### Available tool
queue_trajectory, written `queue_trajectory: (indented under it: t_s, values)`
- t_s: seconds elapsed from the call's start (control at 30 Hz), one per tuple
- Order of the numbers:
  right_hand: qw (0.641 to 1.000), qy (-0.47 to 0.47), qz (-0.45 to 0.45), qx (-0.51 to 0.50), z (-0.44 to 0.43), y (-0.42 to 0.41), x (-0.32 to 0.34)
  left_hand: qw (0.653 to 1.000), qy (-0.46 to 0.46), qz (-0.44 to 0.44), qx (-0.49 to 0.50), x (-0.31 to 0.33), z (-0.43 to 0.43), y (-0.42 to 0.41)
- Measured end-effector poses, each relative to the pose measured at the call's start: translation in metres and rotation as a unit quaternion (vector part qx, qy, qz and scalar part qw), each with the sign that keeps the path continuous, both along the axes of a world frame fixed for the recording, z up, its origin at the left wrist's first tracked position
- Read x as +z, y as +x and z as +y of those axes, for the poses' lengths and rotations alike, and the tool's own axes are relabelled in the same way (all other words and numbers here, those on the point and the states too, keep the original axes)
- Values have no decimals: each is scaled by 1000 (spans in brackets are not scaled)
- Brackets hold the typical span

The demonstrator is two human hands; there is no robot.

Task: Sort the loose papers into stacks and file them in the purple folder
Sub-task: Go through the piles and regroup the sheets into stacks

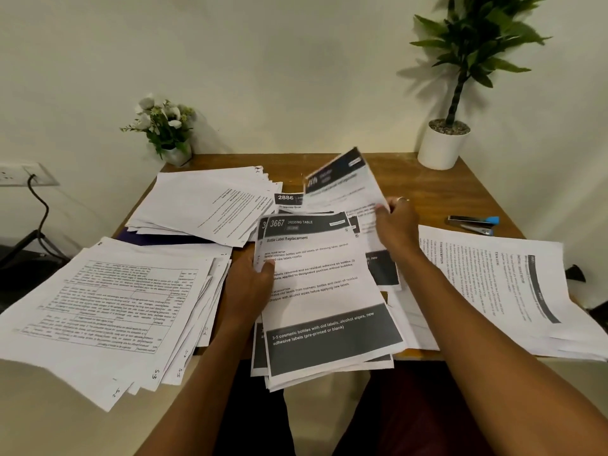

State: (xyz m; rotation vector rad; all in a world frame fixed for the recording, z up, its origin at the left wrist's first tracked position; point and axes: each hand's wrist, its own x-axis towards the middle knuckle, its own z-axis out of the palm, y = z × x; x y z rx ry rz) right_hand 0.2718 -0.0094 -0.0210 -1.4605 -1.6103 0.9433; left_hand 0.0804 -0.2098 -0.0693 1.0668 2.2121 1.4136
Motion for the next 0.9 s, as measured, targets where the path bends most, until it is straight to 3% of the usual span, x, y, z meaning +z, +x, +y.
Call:
queue_trajectory:
  t_s: [0.2, 0.3, 0.47, 0.53, 0.6, 0.7, 0.83, 0.9]
  values:
    - [988, 100, 92, -79, -3, 19, 41, 1000, 6, -25, -5, 1, -3, 1]
    - [969, 171, 159, -86, -10, 24, 59, 999, 5, -34, -6, 1, -3, 1]
    - [924, 220, 291, -116, -26, 26, 88, 999, 5, -37, -11, 6, -6, 6]
    - [919, 223, 302, -116, -28, 26, 95, 999, 1, -39, -11, 9, -7, 8]
    - [950, 174, 253, -59, -28, 22, 91, 999, -3, -39, -9, 8, -7, 6]
    - [990, 31, 108, 81, -29, 13, 60, 999, -3, -40, 4, 3, -5, 2]
    - [976, -62, -98, 182, -48, 6, 13, 999, 11, -31, 5, 3, -5, 1]
    - [968, -80, -142, 192, -56, 6, -4, 999, 22, -35, 9, 4, -6, 2]
